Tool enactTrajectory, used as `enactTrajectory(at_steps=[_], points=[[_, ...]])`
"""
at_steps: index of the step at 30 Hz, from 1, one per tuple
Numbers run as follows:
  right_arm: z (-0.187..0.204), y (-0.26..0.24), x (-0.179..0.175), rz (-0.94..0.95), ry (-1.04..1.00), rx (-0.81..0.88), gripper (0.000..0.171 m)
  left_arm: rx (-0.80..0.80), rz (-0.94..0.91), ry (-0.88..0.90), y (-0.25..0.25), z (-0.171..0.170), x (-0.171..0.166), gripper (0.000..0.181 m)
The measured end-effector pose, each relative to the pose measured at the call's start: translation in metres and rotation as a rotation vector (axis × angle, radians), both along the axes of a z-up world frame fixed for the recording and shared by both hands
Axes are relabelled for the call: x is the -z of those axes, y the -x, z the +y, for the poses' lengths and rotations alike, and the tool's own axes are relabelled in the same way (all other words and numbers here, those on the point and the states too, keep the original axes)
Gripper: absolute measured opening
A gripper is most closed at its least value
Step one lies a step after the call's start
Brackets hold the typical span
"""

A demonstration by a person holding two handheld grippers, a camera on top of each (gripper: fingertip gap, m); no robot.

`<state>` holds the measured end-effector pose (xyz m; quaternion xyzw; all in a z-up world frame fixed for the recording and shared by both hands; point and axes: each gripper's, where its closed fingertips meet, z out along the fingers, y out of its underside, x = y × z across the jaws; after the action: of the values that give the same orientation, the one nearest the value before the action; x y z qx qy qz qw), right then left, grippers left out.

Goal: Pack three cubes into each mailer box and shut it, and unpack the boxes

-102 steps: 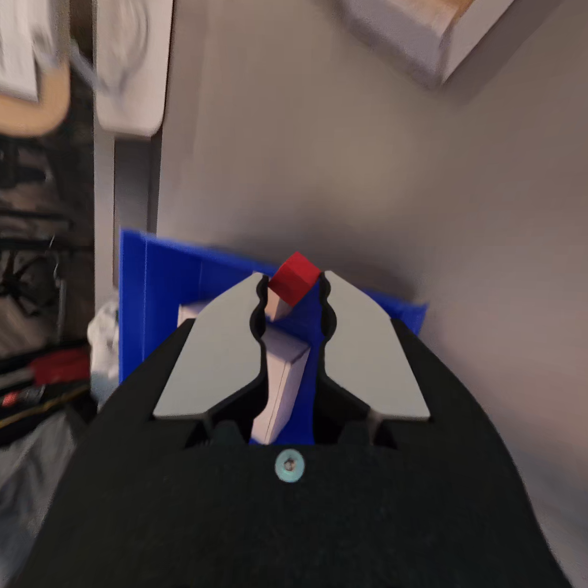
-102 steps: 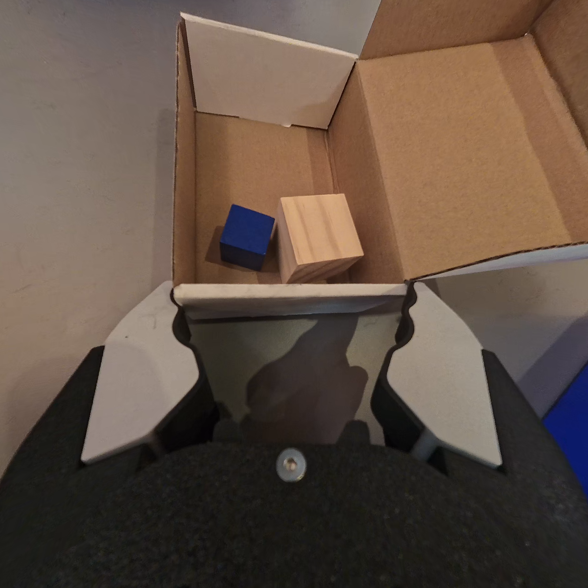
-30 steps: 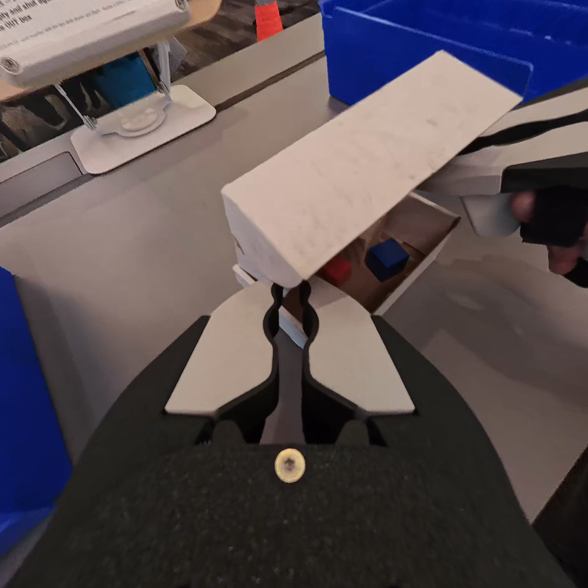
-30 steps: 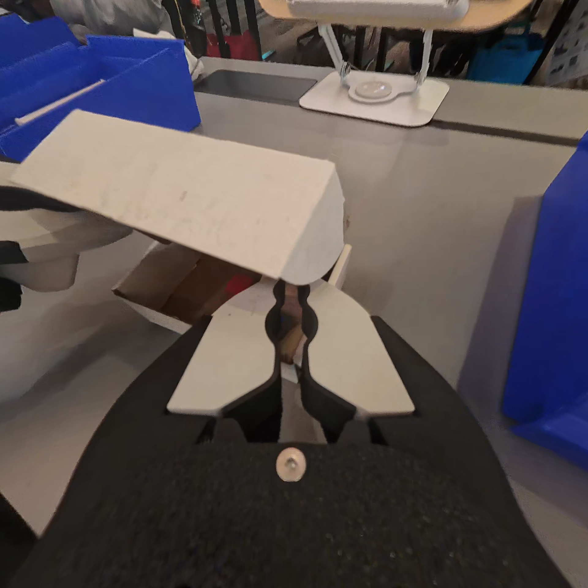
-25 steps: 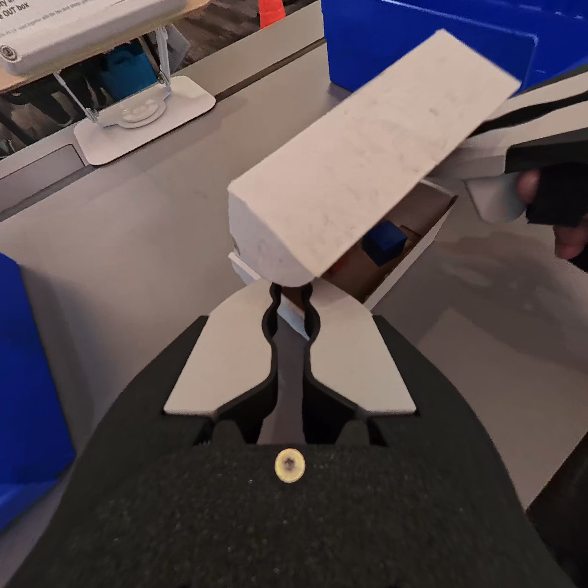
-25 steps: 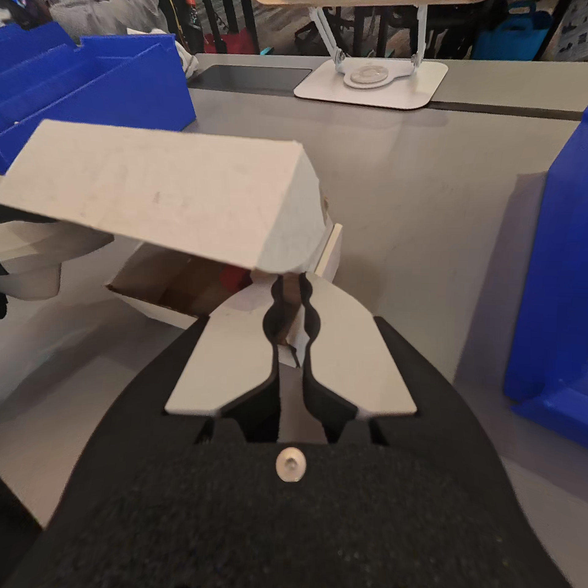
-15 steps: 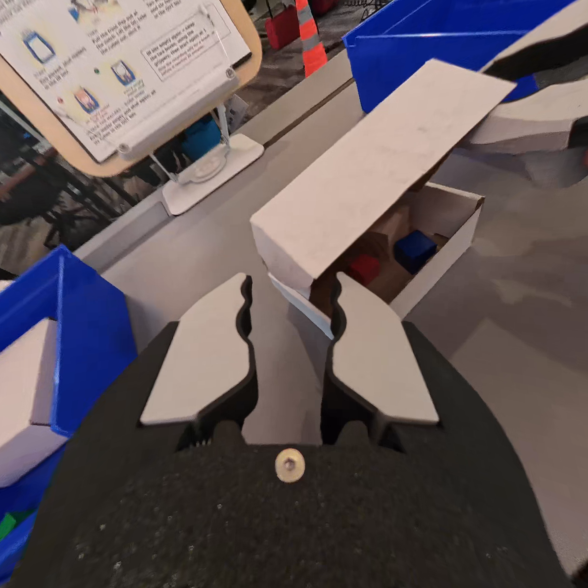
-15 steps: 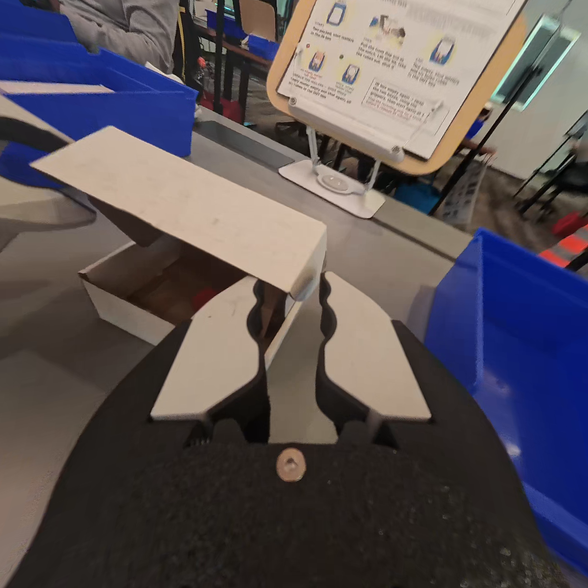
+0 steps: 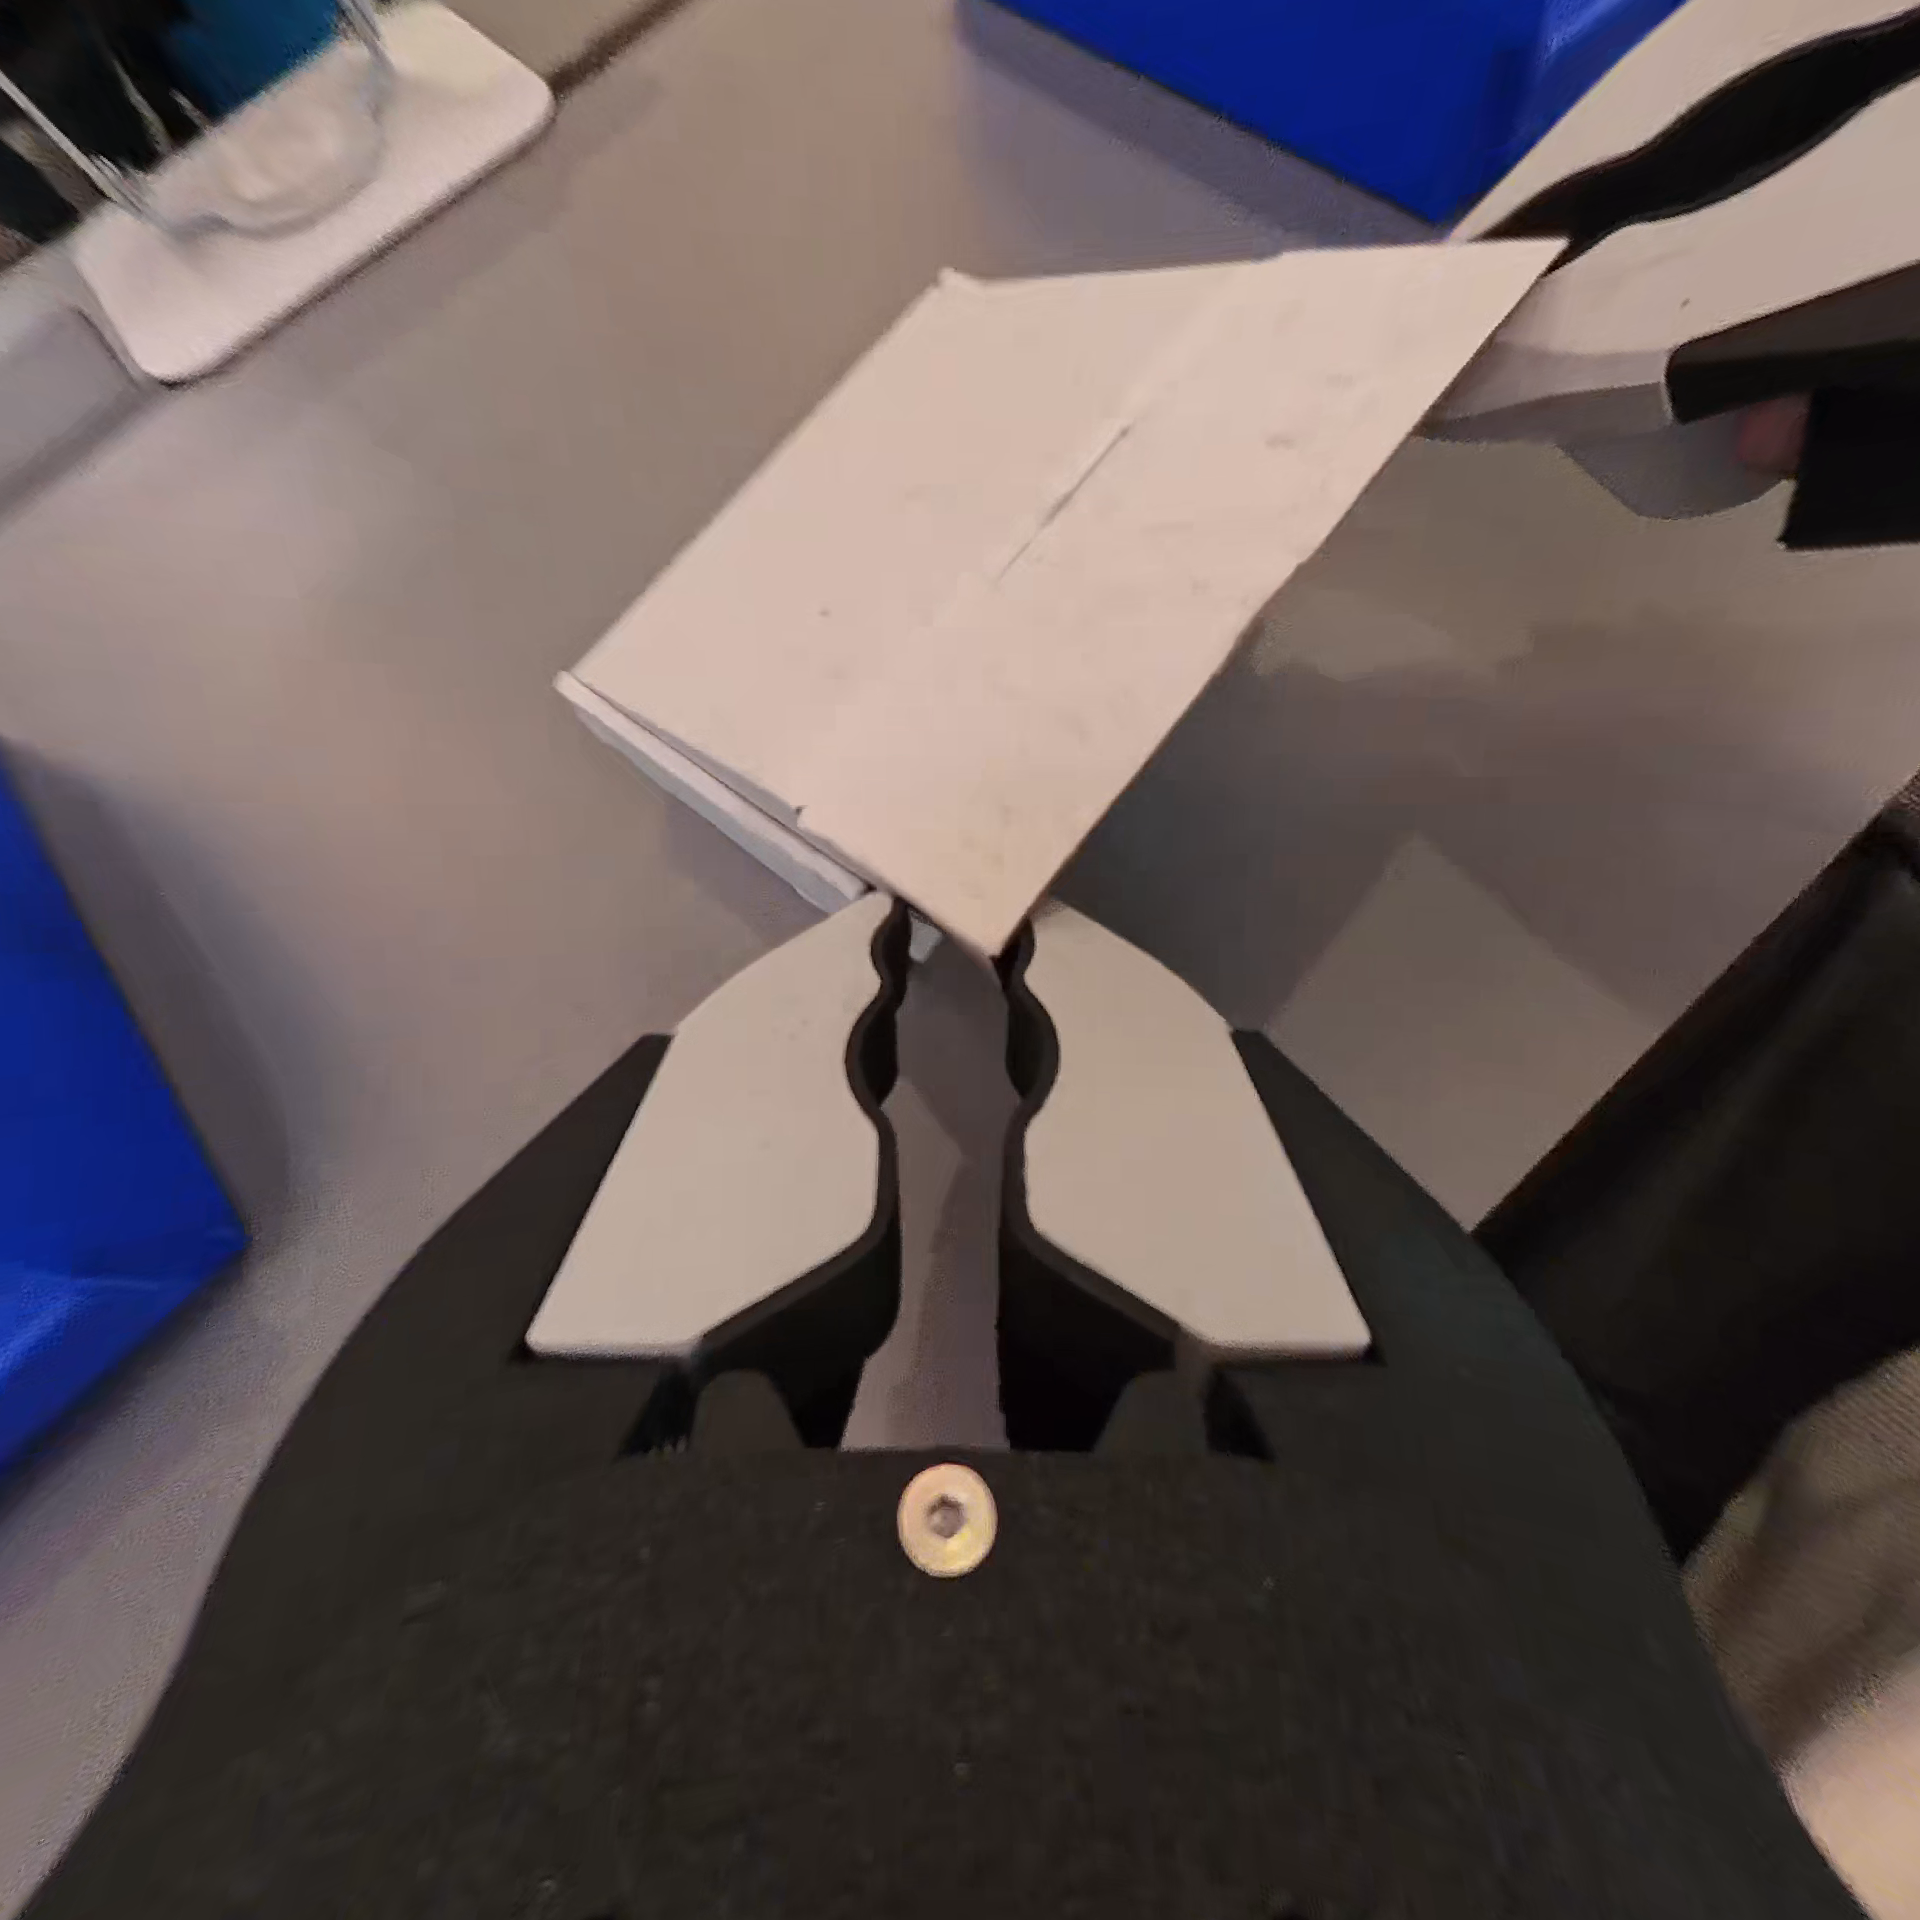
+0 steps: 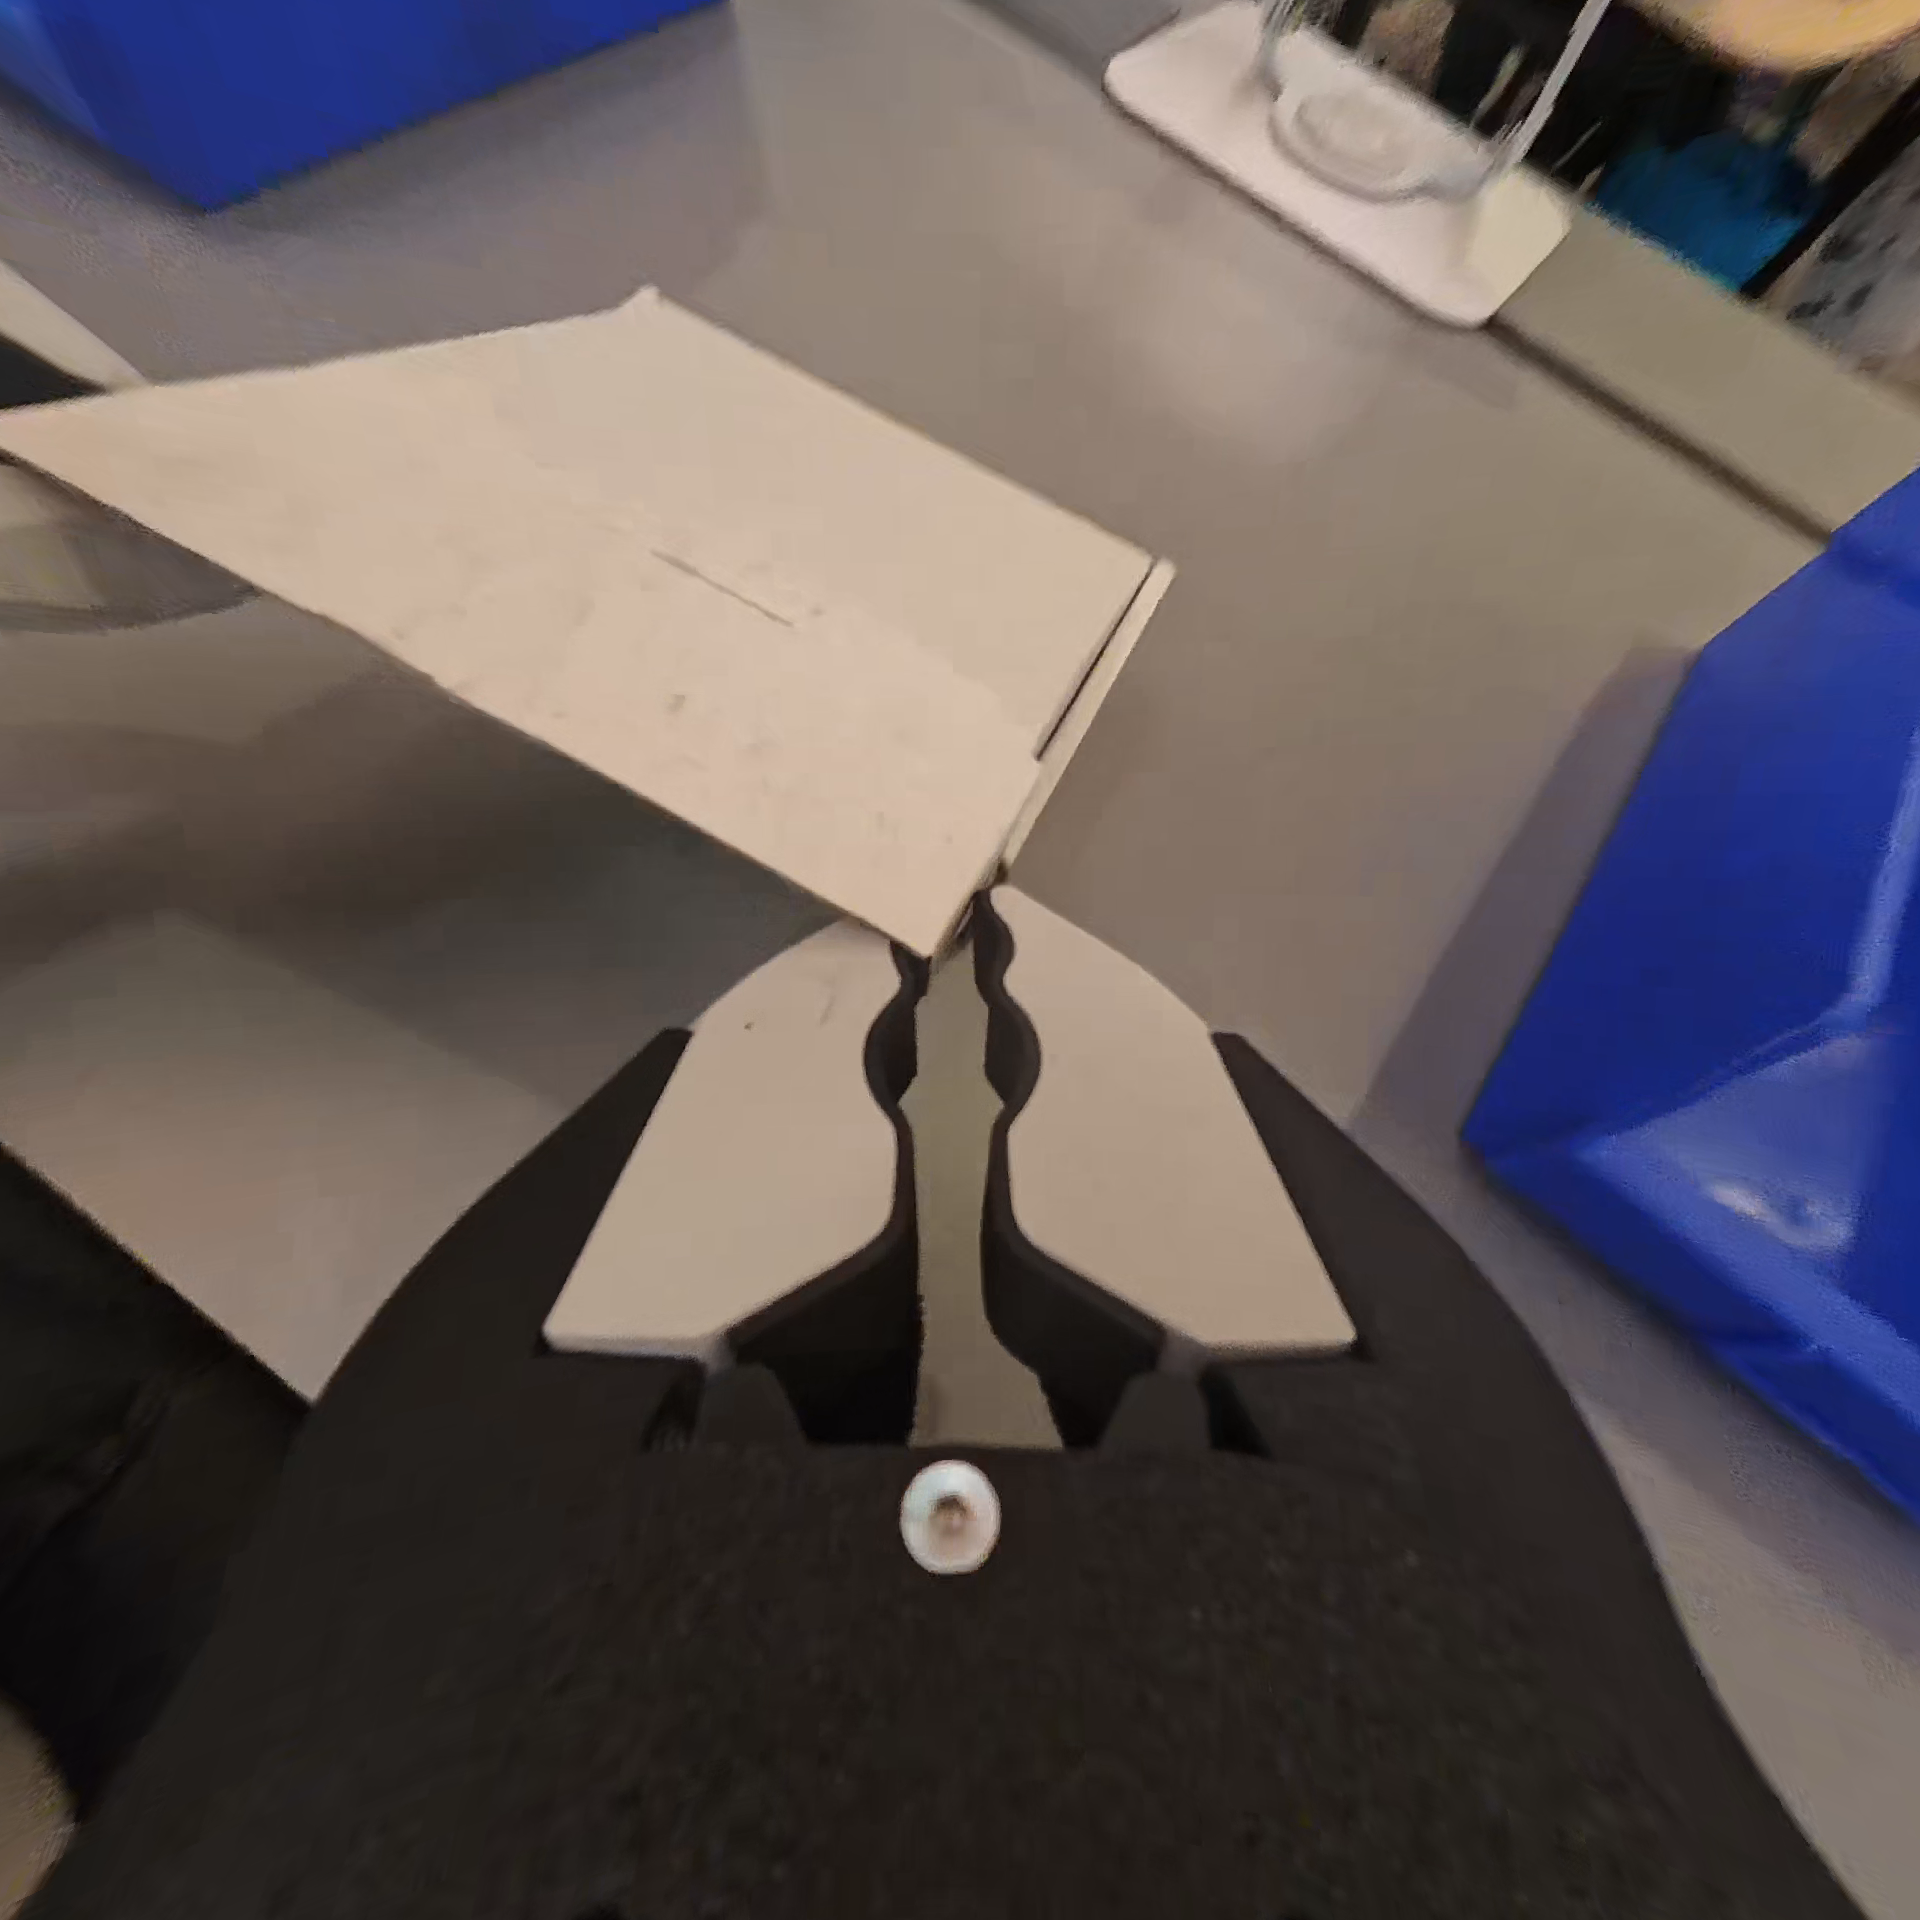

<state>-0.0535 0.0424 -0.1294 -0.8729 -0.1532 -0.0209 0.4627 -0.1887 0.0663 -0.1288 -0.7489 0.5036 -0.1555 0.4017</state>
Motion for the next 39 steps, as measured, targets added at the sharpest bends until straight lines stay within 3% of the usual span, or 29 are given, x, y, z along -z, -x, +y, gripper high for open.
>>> enactTrajectory(at_steps=[5,16,23,30,34,39], points=[[0.007,-0.001,0.03,0.147,0.109,0.008,0.007,0.026,0.082,-0.002,-0.002,0.003,0.028,0.016],[0.041,0.003,0.034,0.337,0.087,0.04,0.008,-0.007,0.082,-0.061,-0.007,0.042,0.037,0.015],[0.044,0.008,0.035,0.618,0.137,-0.059,0.017,0.071,0.05,0.078,-0.009,0.041,0.055,0.013],[0.018,0.003,0.033,0.494,0.151,-0.132,0.023,0.095,0.103,0.088,0.018,0.031,0.057,0.02],[0.01,0.003,0.02,0.439,0.091,-0.192,0.026,0.149,-0.036,0.141,0.012,0.023,0.034,0.022],[0.023,0.016,0.027,0.438,0.082,-0.233,0.046,0.154,-0.027,0.166,0.006,0.025,0.043,0.031]])
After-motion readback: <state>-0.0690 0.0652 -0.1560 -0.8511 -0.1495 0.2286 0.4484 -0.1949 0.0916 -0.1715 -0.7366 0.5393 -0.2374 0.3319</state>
